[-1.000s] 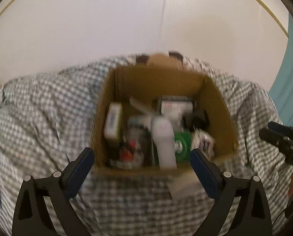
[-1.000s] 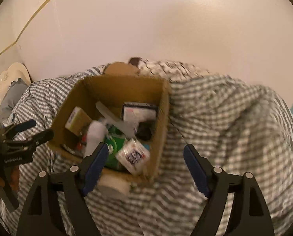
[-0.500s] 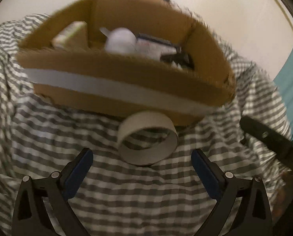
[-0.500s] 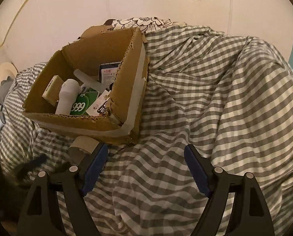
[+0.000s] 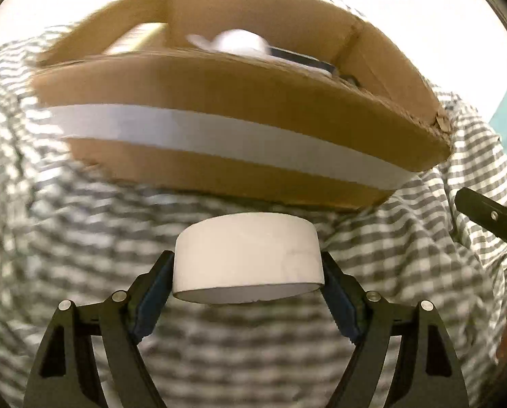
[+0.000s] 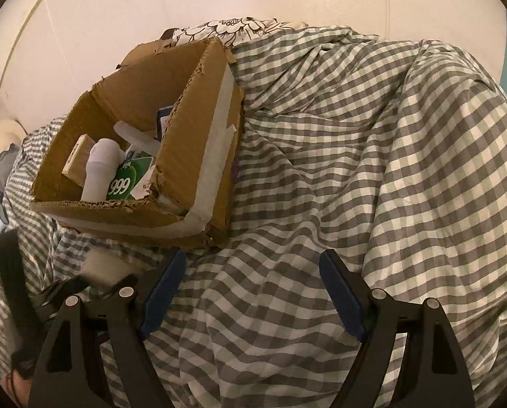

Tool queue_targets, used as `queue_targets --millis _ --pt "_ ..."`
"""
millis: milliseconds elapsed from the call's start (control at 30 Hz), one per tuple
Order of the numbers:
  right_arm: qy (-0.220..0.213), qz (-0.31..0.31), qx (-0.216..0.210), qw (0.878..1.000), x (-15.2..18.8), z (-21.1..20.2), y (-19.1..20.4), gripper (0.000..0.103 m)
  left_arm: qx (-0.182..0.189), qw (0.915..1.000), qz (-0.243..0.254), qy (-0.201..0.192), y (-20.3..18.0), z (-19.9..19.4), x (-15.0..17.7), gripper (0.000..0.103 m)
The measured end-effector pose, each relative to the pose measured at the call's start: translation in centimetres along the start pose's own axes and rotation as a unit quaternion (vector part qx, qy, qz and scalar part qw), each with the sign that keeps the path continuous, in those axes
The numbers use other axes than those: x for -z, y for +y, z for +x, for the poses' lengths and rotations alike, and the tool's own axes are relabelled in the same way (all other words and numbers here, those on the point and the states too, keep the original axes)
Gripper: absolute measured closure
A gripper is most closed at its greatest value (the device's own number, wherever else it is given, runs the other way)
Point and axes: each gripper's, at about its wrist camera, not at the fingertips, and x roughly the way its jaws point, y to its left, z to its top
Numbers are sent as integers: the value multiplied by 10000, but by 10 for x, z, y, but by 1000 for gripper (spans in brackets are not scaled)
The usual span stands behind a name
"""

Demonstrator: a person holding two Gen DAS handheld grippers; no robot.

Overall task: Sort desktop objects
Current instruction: 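Lower the left tool onto the white paper tape roll and grasp it, then grasp the black hair tie with right tool while left tool holds the tape roll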

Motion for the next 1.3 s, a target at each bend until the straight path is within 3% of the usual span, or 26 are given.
queue_targets --millis 267,500,767,1000,1200,1300 --pt "-176 -266 184 9993 1 -18 12 22 -245 9969 -699 -275 68 -55 3 19" --pt "-525 -638 283 9962 6 -51 37 22 -239 9972 -560 -436 84 -79 -9 19" --pt "-357 -525 -224 9977 37 -63 66 22 -73 9979 -314 -555 76 -94 -9 19" --pt "75 -1431 -236 9894 48 -1 122 25 -192 9984 -237 -481 86 -80 0 19" --pt "822 -1401 0 9867 57 83 133 38 -240 9989 -252 -324 99 -57 3 19" --pt "1042 -1434 121 9841 64 110 135 39 -228 9991 -294 -222 102 -46 4 19"
